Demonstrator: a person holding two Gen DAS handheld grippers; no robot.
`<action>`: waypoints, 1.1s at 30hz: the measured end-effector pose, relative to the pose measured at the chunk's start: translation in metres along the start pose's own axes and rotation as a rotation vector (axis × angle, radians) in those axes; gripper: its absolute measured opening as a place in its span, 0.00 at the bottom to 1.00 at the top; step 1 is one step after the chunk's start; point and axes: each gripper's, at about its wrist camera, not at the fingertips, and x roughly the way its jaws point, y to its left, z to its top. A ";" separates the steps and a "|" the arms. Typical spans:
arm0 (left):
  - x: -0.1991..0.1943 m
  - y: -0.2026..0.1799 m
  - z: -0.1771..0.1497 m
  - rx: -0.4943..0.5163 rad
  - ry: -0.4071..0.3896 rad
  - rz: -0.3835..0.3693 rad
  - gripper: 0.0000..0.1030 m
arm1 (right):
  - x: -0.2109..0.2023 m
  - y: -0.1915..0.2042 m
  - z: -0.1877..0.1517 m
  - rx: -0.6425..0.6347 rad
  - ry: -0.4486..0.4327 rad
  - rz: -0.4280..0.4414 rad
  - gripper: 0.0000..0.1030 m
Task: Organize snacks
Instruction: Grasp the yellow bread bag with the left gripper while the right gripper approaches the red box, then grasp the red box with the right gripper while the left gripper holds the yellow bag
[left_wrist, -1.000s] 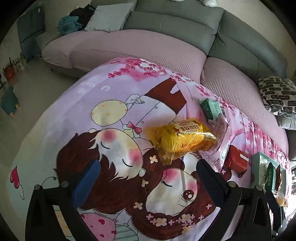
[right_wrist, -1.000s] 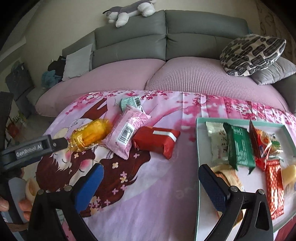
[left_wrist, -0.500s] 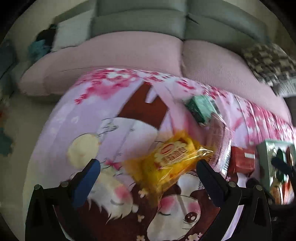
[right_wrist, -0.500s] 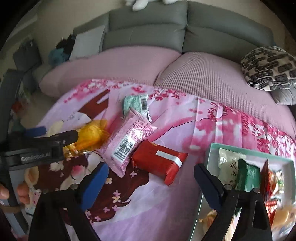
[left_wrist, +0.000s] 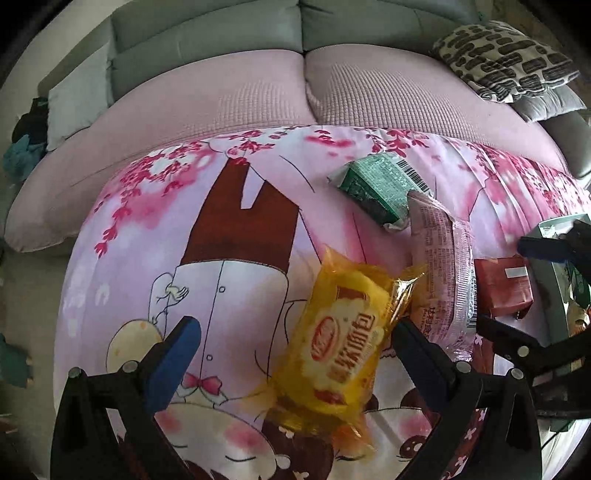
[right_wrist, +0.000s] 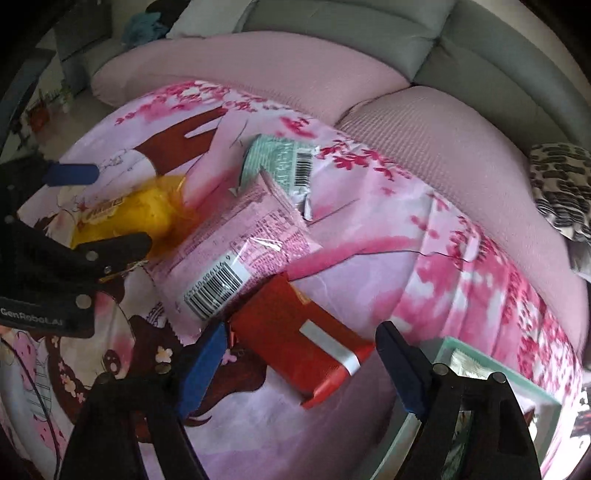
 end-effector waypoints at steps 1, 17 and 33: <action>0.001 0.000 0.000 0.000 0.002 -0.005 0.99 | 0.003 0.000 0.002 -0.010 0.007 0.008 0.82; -0.008 -0.005 -0.024 -0.179 -0.029 -0.049 0.45 | 0.001 0.006 -0.017 0.063 0.032 0.101 0.73; -0.035 -0.001 -0.081 -0.456 0.010 0.027 0.43 | -0.015 0.021 -0.053 0.178 0.081 0.159 0.75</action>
